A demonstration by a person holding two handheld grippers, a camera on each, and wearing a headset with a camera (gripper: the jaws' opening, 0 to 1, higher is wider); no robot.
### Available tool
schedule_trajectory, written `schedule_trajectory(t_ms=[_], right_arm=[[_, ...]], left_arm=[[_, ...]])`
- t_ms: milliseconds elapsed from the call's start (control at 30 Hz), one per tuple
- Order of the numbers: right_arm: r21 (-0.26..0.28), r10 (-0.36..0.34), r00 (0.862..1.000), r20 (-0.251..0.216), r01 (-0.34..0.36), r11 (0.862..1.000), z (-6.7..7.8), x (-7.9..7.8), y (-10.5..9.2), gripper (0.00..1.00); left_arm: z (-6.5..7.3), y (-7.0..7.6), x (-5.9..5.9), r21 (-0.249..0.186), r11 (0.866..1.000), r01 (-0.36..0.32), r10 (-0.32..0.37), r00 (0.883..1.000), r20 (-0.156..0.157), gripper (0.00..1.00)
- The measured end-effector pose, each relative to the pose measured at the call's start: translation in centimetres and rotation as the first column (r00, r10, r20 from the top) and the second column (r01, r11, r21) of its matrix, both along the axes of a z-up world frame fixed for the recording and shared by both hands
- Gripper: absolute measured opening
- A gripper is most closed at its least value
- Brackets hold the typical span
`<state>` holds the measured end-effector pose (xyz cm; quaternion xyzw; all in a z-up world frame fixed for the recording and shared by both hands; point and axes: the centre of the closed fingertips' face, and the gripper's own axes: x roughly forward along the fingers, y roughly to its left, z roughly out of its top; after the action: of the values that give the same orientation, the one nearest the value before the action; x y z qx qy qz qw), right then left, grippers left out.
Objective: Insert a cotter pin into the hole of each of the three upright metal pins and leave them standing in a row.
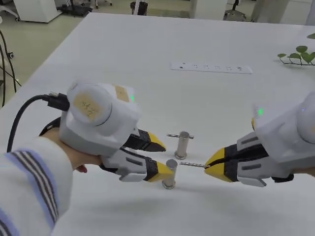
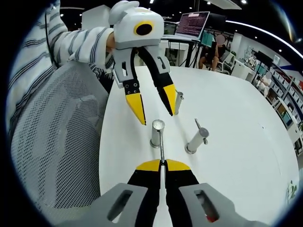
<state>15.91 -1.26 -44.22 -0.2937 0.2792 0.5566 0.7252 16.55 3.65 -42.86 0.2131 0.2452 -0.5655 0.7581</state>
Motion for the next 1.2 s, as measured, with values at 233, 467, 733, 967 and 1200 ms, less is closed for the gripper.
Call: schedule_trajectory(t_ms=[233,467,733,967,1200], right_arm=[[-0.006,0.021,1.0,-0.009,-0.021,1.0,-0.5,-0.5,0.2,0.0],[0.011,0.015,1.0,-0.02,-0.015,1.0,-0.5,-0.5,0.6,0.0],[0.018,0.012,1.0,-0.017,-0.011,1.0,-0.6,-0.3,1.3,0.0],[0.015,0.02,1.0,-0.011,-0.02,1.0,-0.7,0.0,1.8,0.0],[0.014,0.052,0.999,-0.001,-0.052,0.999,-0.8,0.1,3.1,0.0]], left_arm=[[-0.7,-0.6,-0.1,0.032,0.998,0.045,-0.045,0.999,-0.006,0.18],[-1.2,-0.6,-0.1,0.066,0.995,0.072,-0.071,0.997,-0.013,0.1],[-1.5,-0.8,0.0,0.044,0.999,0.024,-0.021,0.998,-0.064,0.09],[-1.5,-0.9,0.1,0.041,0.999,0.014,-0.011,0.998,-0.069,0.09],[-1.4,-0.9,0.1,0.045,0.999,0.013,-0.01,0.997,-0.071,0.09]])
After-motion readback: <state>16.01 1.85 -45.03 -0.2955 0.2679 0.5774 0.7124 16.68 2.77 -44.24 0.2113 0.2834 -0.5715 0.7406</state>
